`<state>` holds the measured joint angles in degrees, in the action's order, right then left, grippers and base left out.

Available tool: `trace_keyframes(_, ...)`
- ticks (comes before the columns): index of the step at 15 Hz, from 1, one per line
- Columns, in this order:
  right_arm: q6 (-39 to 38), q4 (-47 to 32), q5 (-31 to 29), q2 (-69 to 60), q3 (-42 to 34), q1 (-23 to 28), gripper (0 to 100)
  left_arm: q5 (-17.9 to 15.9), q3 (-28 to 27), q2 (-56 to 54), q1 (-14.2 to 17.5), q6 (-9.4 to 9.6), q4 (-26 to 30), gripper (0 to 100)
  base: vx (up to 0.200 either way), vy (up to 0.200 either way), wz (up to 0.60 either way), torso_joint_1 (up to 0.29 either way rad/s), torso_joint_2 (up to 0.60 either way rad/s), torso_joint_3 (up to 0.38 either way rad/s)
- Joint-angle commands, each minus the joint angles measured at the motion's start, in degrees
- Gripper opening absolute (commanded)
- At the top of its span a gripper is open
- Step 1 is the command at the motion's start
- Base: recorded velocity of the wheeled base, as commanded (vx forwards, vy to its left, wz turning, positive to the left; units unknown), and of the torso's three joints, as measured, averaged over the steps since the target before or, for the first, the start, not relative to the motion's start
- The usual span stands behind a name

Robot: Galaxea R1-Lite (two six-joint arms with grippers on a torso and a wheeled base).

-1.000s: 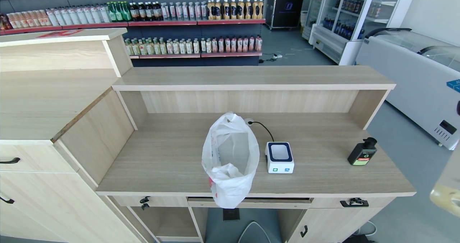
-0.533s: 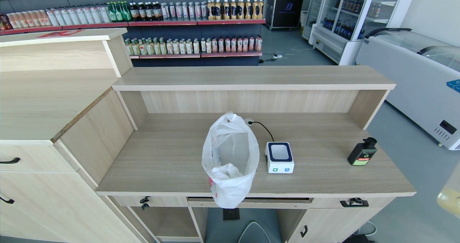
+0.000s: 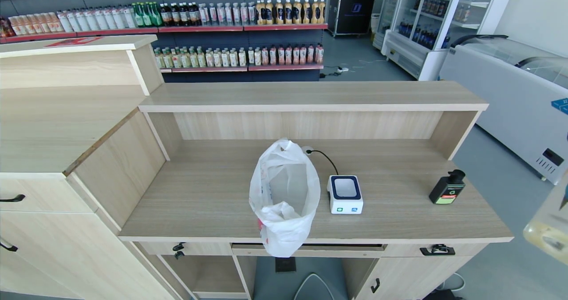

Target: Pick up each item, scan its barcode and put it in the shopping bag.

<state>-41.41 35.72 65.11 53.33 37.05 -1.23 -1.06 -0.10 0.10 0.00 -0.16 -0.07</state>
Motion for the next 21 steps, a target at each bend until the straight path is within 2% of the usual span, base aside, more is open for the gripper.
trace_keyframes(1,9.77,-0.03,-4.03,4.41,-2.59,3.08,0,0.01,0.01,-0.01,0.00,-0.02,-0.01,100,0.000,0.000,0.00,0.000,0.00,0.000)
trace_keyframes(3,23.13,-1.62,-14.13,9.77,-4.26,6.50,0,0.01,0.01,-0.01,0.00,-0.02,-0.01,100,0.000,0.000,0.00,0.000,0.00,0.000)
trace_keyframes(6,39.13,-1.53,-37.07,16.63,-7.52,8.17,0,0.01,0.01,-0.01,0.00,-0.02,-0.01,100,0.000,0.000,0.00,0.000,0.00,0.000)
trace_keyframes(9,53.80,1.28,-49.64,21.37,-11.47,10.90,0,0.01,0.01,-0.01,0.00,-0.02,-0.01,100,0.000,0.000,0.00,0.000,0.00,0.000)
trace_keyframes(10,55.74,2.34,-52.01,21.99,-11.73,10.90,0,0.01,0.01,-0.01,0.00,-0.02,-0.01,100,0.000,0.000,0.00,0.000,0.00,0.000)
trace_keyframes(12,63.56,4.54,-61.24,23.31,-12.44,10.72,0,0.01,0.01,-0.01,0.00,-0.02,-0.01,100,0.000,0.000,0.00,0.000,0.00,0.000)
trace_keyframes(14,70.59,6.21,-65.81,23.48,-12.79,10.72,0,0.01,0.01,-0.01,0.00,-0.02,-0.01,100,0.000,0.000,0.00,0.000,0.00,0.000)
trace_keyframes(19,79.12,16.93,-66.08,27.35,-13.58,11.34,0,0.01,0.01,-0.01,0.00,-0.02,-0.01,100,0.000,0.000,0.00,0.000,0.00,0.000)
trace_keyframes(21,87.55,23.70,-65.99,29.20,-13.93,13.10,0,0.01,0.01,-0.01,0.00,-0.02,-0.01,100,0.000,0.000,0.60,0.002,0.00,0.005)
